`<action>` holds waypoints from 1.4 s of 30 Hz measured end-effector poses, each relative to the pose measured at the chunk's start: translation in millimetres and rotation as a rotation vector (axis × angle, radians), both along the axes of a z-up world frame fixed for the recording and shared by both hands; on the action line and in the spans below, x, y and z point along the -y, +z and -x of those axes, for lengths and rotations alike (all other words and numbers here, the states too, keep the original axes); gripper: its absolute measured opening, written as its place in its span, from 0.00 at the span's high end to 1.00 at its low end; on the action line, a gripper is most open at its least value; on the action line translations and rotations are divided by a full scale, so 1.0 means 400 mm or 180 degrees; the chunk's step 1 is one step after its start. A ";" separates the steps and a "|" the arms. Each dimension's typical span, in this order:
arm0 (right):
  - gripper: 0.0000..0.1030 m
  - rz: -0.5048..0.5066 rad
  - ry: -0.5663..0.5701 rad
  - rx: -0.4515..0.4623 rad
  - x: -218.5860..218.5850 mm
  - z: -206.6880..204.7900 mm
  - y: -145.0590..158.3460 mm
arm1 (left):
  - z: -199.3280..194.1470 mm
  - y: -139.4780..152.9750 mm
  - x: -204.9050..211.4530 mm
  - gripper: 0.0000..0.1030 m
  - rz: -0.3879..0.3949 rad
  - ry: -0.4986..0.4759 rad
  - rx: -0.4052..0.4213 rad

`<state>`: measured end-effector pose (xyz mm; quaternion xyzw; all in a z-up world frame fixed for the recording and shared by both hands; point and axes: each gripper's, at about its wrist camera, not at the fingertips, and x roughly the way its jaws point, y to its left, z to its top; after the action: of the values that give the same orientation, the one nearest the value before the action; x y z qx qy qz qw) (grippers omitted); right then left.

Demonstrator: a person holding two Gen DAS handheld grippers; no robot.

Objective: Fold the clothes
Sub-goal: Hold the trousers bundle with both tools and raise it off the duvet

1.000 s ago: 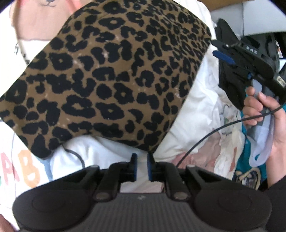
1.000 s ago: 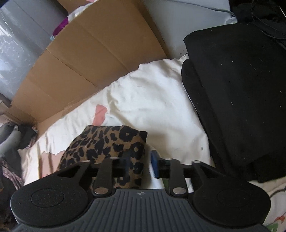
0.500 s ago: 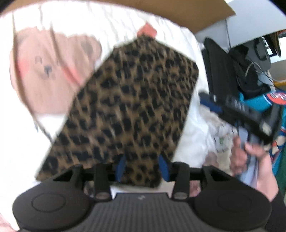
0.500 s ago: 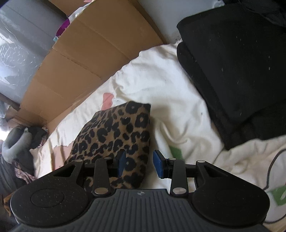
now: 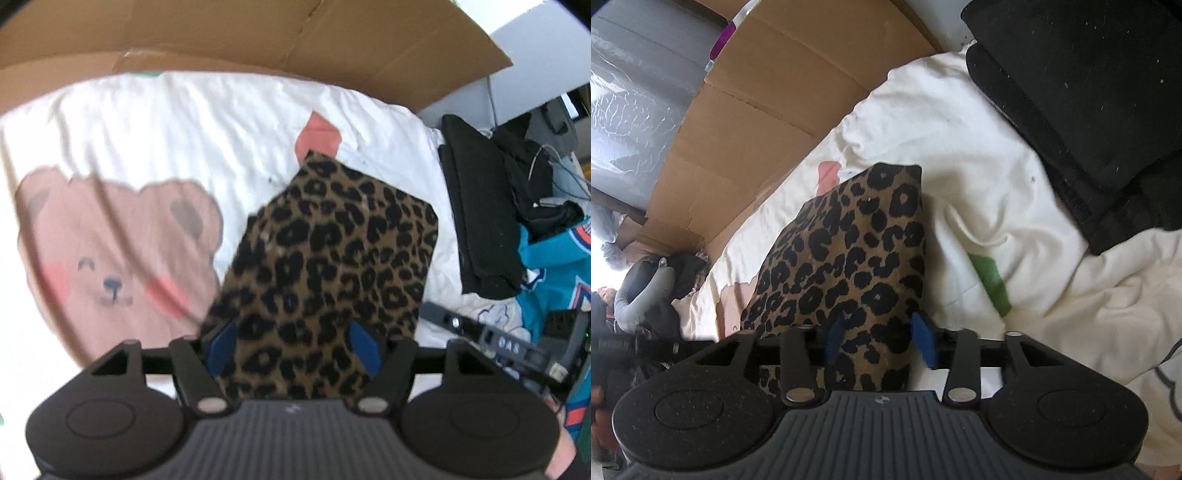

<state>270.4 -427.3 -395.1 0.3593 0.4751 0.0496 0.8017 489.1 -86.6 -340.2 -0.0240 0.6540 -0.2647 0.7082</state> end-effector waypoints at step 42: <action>0.70 0.0063 0.0018 0.0133 -0.058 -0.068 -0.019 | -0.149 -0.168 0.013 0.41 0.0784 -0.0444 0.0125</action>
<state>297.5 -404.2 -402.6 0.3489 0.4598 0.0546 0.8148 548.6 -91.7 -407.4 -0.0600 0.6027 -0.3919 0.6925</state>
